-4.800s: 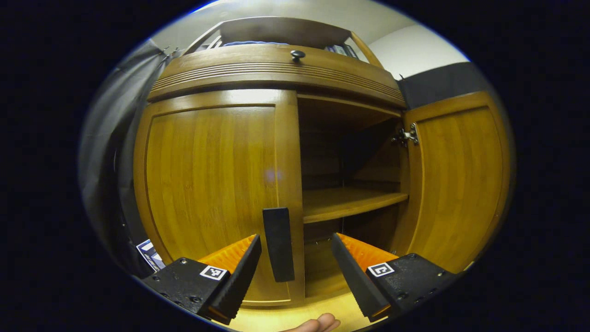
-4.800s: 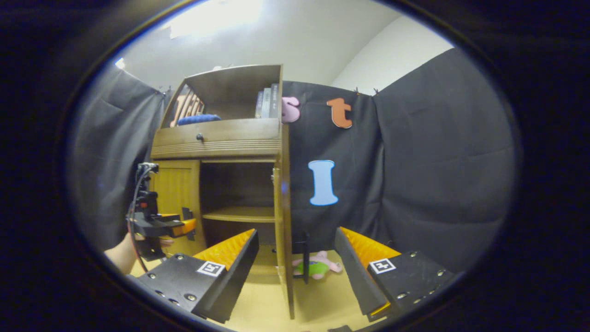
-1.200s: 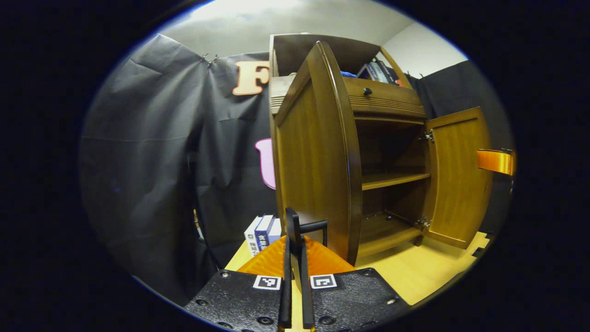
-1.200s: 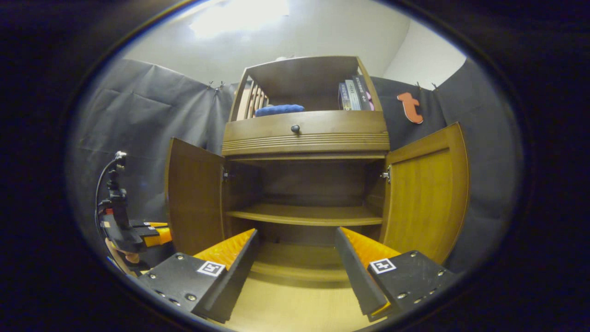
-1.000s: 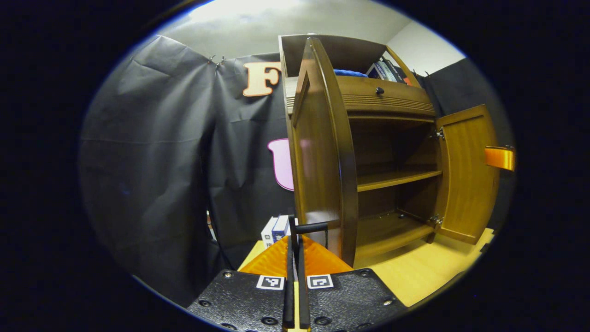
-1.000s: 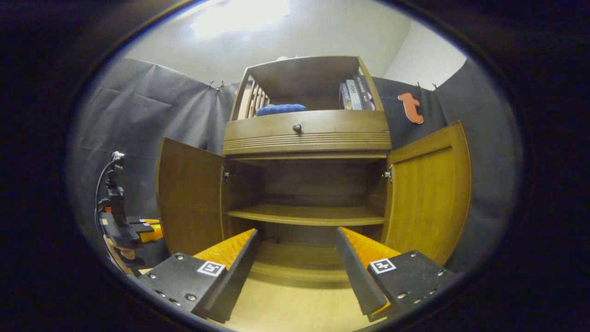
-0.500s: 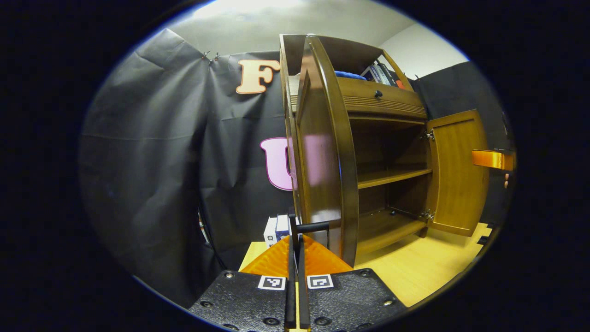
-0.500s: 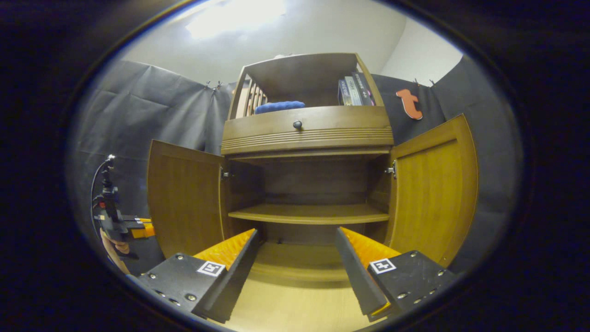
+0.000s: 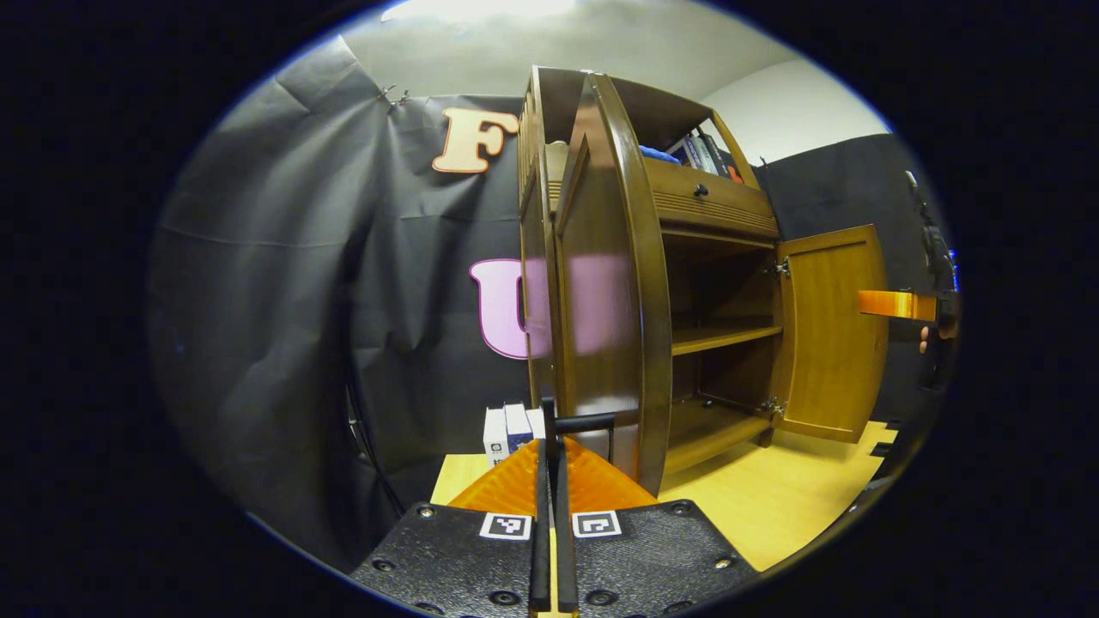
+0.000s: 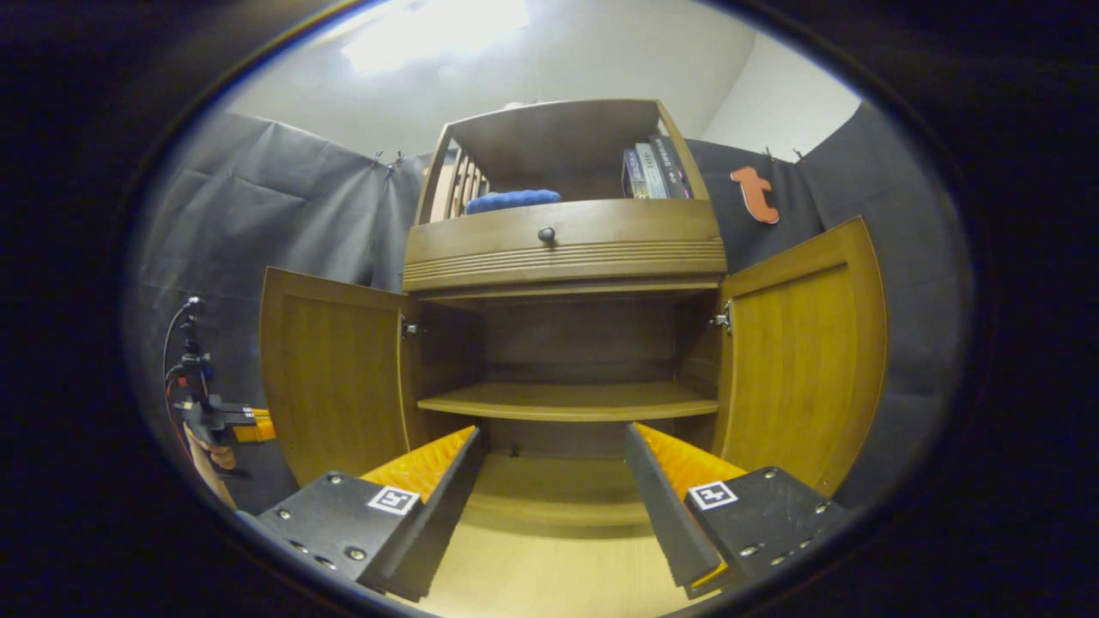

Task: Open the right door of the double-door shoe cabinet with the right hand, and open the left door with the left hand.

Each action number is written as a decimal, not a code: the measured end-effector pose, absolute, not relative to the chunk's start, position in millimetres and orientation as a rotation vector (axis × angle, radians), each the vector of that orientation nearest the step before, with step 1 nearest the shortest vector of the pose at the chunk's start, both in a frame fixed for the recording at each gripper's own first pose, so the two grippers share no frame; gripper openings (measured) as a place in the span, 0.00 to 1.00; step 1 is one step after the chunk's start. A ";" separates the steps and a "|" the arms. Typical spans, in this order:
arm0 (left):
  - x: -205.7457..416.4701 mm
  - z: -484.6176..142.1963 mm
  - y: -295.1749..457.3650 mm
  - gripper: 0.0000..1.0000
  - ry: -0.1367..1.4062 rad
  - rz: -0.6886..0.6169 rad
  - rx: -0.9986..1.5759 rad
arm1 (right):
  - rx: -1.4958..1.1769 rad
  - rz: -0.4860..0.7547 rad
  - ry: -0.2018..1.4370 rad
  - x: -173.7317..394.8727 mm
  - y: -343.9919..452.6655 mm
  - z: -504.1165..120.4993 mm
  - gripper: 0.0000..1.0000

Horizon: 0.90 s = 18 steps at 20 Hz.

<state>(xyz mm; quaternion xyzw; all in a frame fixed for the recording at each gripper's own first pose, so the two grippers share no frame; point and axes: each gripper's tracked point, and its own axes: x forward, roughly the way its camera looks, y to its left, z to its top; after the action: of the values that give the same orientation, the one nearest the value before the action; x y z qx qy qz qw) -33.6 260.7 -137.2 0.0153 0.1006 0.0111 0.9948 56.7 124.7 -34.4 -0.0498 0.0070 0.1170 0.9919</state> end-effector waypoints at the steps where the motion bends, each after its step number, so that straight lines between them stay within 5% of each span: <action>1: -36.3 -136.2 260.7 0.05 0.199 0.027 0.031 | -0.106 0.233 0.015 56.8 123.8 -34.2 0.98; 18: -86.7 -103.4 260.4 0.20 0.140 0.154 0.065 | -0.077 0.190 0.020 50.4 92.5 -47.4 0.95</action>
<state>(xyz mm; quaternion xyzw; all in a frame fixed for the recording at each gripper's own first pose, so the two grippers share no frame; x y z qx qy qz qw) -86.7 260.4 -103.4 0.0326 0.0700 0.0769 0.9940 50.4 92.5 -47.4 -0.0385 0.0101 0.0947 0.9947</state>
